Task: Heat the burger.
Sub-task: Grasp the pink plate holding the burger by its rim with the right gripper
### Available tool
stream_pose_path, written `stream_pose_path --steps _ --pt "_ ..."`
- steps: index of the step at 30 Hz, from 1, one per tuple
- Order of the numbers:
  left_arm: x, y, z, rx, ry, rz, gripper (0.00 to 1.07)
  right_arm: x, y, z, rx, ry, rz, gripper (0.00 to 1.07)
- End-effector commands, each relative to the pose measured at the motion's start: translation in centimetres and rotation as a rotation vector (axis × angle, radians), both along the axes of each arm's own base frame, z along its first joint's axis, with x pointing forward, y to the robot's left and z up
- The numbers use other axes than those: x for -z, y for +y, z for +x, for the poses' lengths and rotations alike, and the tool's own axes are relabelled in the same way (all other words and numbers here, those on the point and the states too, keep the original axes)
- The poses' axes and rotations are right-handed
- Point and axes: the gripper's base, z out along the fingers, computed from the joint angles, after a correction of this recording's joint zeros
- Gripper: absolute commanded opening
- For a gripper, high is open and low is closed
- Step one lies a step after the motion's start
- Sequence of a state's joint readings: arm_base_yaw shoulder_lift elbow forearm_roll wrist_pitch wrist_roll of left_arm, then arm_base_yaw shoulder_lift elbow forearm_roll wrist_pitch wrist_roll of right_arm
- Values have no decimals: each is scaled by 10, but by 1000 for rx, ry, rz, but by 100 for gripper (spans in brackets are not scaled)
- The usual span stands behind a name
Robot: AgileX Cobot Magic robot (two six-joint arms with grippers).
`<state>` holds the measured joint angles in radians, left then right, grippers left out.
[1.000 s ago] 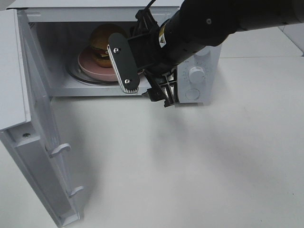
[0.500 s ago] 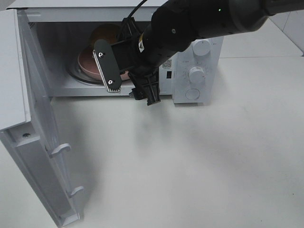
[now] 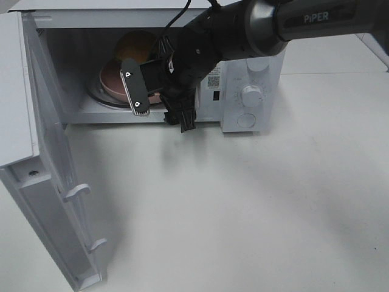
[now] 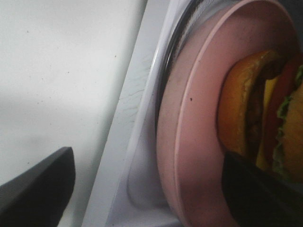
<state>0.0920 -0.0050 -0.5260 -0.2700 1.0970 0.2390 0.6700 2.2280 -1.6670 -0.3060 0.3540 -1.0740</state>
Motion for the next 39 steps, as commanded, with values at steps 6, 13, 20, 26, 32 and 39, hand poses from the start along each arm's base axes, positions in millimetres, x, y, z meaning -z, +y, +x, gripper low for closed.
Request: stream_pose_path --steps 6,13,20,26,32,39 --pt "0 0 -2 -6 -27 -6 94 13 9 17 31 24 -2 78" --pt "0 0 -2 -6 -27 -6 94 20 7 30 72 43 18 77" --pt "0 0 -2 -6 -27 -6 94 27 12 34 92 71 46 76" --pt "0 0 -2 -6 -27 -6 94 28 13 34 96 82 51 60" --pt "0 0 -2 -6 -27 -6 94 20 12 33 108 96 67 20" --pt "0 0 -2 -6 -27 -6 94 16 12 29 112 123 58 0"
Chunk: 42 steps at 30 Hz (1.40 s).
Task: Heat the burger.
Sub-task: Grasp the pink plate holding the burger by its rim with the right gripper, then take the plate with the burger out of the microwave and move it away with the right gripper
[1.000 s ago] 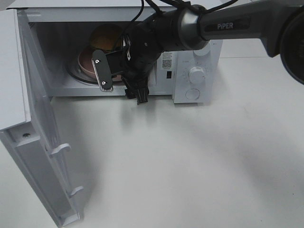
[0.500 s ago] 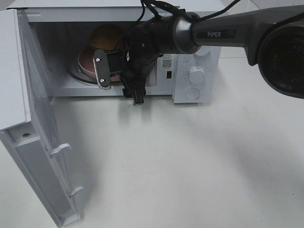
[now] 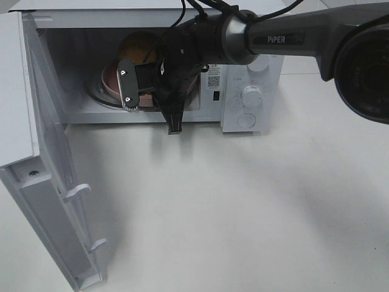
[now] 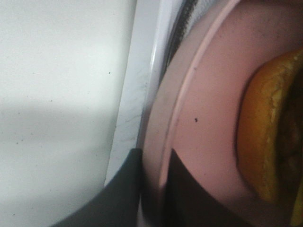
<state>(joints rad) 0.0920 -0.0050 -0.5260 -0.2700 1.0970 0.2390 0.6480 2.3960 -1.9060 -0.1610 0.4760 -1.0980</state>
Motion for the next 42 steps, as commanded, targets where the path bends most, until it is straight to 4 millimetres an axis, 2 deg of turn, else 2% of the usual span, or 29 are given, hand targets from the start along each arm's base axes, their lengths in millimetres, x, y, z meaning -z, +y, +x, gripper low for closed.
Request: stream_pose_path --steps 1,12,20,23,35,42 --pt "0 0 -2 -6 -27 -6 94 -7 -2 -1 22 21 4 0" --pt "0 0 -2 -6 -27 -6 94 -19 0 -7 -44 19 -37 0" --pt "0 0 -2 -6 -27 -6 94 -38 -5 -16 -61 -9 -17 0" --pt "0 0 -2 -6 -27 -6 94 -36 -6 -17 -62 -7 -18 0" --pt "0 0 -2 -6 -27 -6 94 -41 -15 -49 -175 -114 3 0" --pt "0 0 -2 -6 -27 -6 94 -43 -21 -58 -188 -116 -6 0"
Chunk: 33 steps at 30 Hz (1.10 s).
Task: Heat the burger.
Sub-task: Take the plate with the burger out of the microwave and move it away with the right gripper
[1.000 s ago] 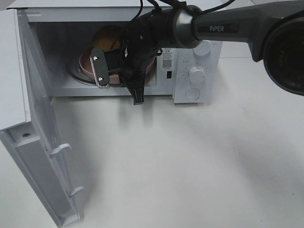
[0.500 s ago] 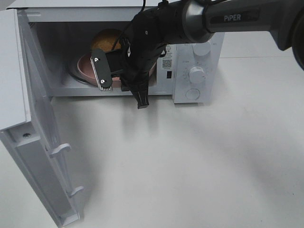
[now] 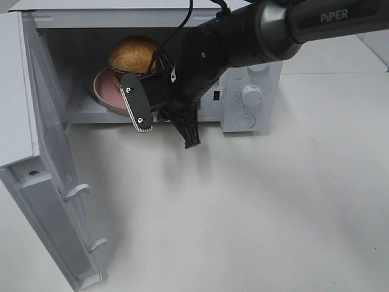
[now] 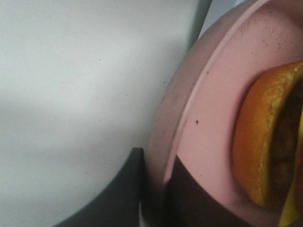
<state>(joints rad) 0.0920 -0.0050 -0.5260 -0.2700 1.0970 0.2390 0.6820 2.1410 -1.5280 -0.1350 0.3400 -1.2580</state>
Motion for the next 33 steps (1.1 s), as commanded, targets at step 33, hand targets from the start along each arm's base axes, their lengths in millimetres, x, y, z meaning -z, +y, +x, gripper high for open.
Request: stream_pose_path --steps 33 --pt "0 0 -2 -6 -27 -6 94 -29 -57 -81 -104 -143 86 0"
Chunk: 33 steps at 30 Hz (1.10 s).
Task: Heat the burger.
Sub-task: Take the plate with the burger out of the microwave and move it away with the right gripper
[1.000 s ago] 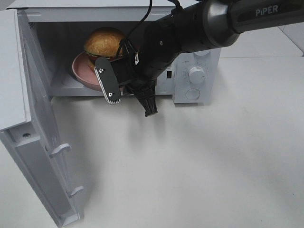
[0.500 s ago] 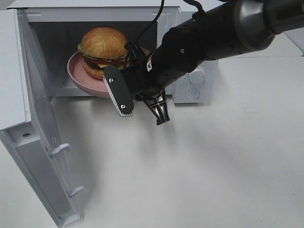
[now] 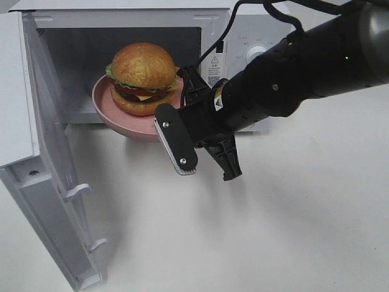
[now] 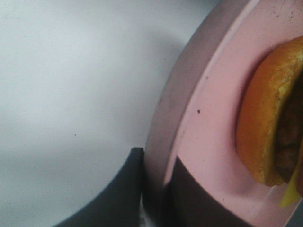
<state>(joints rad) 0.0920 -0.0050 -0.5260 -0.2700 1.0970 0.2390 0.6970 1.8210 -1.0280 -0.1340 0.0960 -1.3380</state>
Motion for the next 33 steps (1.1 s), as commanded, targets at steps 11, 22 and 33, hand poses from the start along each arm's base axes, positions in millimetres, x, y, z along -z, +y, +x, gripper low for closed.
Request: stream_pose_path --steps 11,22,33 --pt "0 0 -2 -6 -27 -6 94 -23 -24 -33 -52 -97 39 0" --pt "0 0 -2 -6 -27 -6 94 -37 -47 -59 -61 -126 41 0" --pt "0 0 -2 -6 -27 -6 94 -52 -72 -85 -25 -111 21 0"
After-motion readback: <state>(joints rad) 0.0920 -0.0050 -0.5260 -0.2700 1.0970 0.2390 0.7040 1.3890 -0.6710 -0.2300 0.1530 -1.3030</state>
